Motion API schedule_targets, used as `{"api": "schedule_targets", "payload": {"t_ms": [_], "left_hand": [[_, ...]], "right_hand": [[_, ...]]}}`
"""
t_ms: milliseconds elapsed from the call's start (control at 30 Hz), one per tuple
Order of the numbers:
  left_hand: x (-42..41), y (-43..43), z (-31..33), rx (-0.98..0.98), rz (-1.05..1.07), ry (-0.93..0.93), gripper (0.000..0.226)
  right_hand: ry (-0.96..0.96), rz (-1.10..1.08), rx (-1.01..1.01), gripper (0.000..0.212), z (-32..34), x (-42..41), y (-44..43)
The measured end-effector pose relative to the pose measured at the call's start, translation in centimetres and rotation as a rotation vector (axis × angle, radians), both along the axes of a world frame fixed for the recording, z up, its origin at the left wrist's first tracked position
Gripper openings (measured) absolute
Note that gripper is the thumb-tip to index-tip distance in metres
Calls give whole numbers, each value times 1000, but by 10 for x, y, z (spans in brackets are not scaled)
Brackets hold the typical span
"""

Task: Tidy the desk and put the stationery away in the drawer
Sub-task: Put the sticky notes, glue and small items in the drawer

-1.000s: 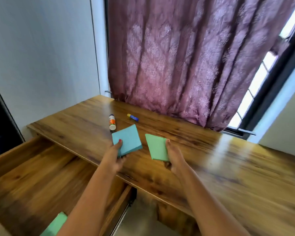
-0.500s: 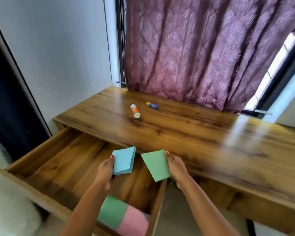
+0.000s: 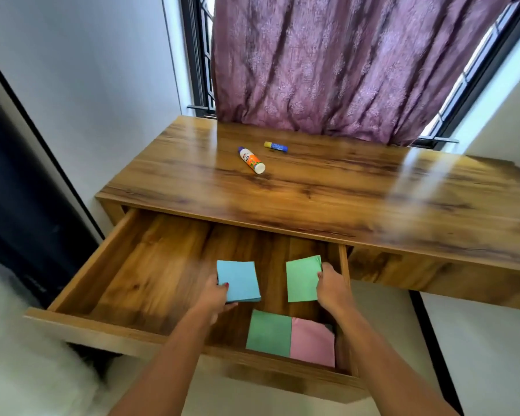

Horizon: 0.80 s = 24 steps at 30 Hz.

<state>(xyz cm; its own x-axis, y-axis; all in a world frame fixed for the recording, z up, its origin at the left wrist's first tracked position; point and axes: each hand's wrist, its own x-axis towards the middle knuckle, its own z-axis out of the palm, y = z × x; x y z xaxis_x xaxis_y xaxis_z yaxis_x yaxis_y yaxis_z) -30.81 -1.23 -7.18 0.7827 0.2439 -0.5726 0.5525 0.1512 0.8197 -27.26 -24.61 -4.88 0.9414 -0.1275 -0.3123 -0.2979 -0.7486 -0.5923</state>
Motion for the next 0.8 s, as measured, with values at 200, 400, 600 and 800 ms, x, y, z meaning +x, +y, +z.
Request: {"api": "schedule_targets", "payload": {"t_ms": [200,400,600,800], "left_hand": [[28,-27,-16,12,-186,56,38],[44,-35,-40,228,-281,87,37],[49,-34,-46,651,-486,34,48],[52,-41,-46,893,-578,111,58]], "right_hand": [[95,-66,-95,46,-6,9,0],[106,71,-250,62,-22,9,7],[254,165,-397,56,-32,13,8],[186,228,-619,62,-36,9,19]]}}
